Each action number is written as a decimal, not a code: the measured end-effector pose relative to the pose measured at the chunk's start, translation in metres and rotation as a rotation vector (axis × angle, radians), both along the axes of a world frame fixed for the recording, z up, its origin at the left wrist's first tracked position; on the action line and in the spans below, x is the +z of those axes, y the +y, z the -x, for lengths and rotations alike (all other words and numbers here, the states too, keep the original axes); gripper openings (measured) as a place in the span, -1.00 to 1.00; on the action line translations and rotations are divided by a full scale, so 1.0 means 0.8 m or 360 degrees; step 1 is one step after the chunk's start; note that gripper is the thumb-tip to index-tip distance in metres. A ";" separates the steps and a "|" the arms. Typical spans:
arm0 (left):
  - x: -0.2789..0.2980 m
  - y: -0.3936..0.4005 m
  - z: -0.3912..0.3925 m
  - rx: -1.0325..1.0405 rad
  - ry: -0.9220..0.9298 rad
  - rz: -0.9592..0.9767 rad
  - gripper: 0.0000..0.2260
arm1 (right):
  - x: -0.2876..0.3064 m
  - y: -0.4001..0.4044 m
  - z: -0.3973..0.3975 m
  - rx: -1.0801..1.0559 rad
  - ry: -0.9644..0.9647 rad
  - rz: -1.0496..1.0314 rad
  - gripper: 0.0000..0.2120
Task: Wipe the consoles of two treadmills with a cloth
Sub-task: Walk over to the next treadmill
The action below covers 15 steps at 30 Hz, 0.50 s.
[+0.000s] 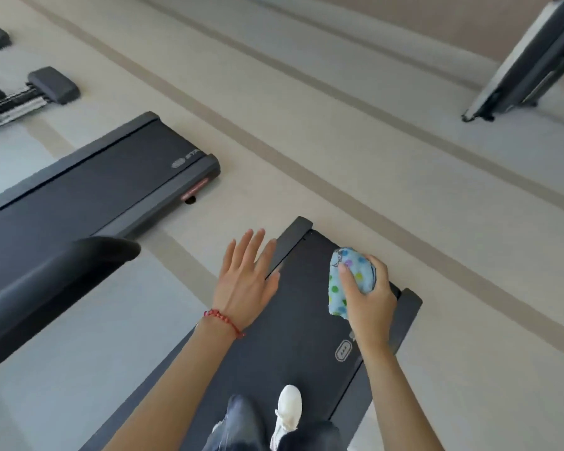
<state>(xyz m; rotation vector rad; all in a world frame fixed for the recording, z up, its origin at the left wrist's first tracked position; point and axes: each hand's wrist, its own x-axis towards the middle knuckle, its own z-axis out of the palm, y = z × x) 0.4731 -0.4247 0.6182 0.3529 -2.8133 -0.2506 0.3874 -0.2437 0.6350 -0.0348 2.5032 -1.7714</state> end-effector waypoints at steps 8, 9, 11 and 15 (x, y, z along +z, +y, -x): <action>-0.007 0.039 0.143 -0.0320 -0.0020 0.0017 -0.53 | -0.013 0.059 0.083 -0.0394 -0.0095 0.0043 -0.71; -0.008 0.039 0.162 -0.0350 -0.0019 0.0021 -0.53 | -0.016 0.060 0.096 -0.0424 -0.0097 0.0045 -0.72; -0.012 0.037 0.201 -0.0401 -0.0010 0.0029 -0.54 | -0.020 0.059 0.123 -0.0479 -0.0101 0.0053 -0.74; -0.020 0.019 0.285 -0.0543 0.0005 0.0033 -0.54 | -0.024 0.043 0.190 -0.0576 -0.0101 0.0071 -0.76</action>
